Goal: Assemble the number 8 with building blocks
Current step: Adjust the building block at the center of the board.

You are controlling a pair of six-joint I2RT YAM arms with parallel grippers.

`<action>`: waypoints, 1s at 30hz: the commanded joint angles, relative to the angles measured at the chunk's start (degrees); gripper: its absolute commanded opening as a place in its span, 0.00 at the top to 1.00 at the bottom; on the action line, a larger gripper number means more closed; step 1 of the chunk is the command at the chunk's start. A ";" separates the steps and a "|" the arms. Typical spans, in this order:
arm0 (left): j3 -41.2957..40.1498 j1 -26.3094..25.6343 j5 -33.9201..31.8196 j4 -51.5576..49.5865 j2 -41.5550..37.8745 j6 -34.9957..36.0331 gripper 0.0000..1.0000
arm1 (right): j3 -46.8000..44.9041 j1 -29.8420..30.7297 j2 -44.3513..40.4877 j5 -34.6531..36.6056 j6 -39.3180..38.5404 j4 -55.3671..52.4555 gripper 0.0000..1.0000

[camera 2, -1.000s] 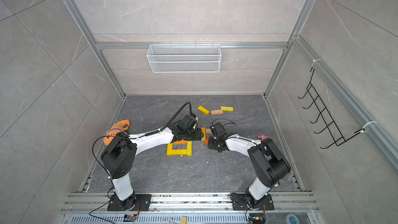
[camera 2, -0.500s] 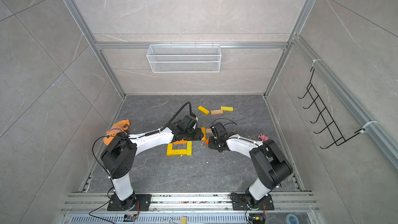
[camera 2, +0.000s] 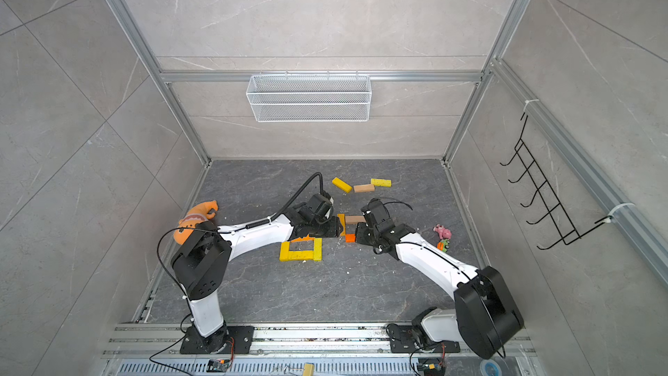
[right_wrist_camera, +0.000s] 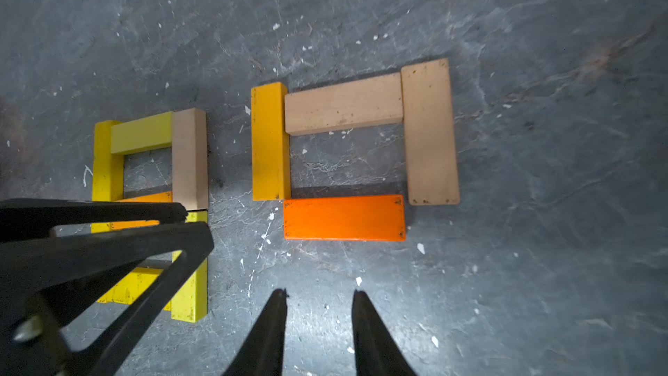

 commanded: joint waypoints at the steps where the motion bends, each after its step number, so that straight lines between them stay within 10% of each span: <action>1: 2.90 -1.93 0.35 -1.33 0.99 -1.79 0.49 | -2.04 -0.03 -3.47 3.17 -1.48 -3.19 0.66; 30: 2.34 -5.14 -4.58 4.82 6.95 -11.27 0.41 | -13.40 -0.14 -15.37 0.08 -1.88 -0.03 0.56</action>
